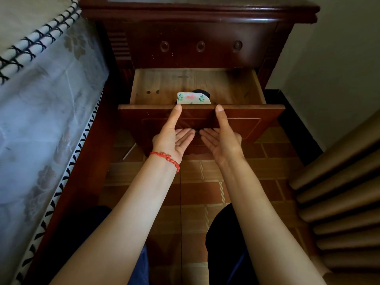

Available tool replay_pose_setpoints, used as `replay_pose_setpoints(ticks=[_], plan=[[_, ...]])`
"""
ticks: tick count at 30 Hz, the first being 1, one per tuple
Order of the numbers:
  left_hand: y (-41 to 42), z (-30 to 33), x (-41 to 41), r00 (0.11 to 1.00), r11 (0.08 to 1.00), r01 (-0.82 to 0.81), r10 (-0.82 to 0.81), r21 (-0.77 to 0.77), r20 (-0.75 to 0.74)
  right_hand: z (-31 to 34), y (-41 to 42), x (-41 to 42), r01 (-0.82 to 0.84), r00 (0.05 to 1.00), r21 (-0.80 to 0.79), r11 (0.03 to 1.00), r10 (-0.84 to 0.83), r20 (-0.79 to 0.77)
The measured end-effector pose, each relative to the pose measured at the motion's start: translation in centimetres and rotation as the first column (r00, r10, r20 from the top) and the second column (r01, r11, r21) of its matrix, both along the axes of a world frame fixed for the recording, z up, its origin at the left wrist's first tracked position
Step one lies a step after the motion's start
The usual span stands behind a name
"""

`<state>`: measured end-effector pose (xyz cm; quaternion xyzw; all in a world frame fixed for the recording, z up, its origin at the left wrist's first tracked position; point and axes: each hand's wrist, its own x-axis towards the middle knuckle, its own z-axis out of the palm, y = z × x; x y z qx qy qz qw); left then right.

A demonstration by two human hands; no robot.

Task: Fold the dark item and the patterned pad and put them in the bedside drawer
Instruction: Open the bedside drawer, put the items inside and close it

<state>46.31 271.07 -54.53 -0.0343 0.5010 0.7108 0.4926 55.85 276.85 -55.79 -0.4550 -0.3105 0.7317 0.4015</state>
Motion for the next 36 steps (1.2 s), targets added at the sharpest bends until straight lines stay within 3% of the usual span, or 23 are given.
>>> replay_pose_setpoints(ticks=[36], plan=[[8.0,5.7,-4.5,0.997,0.996,0.083,-0.083,0.024,-0.001,4.2,9.2,-6.0,-0.008,0.997,0.006,1.000,0.008,0.082]])
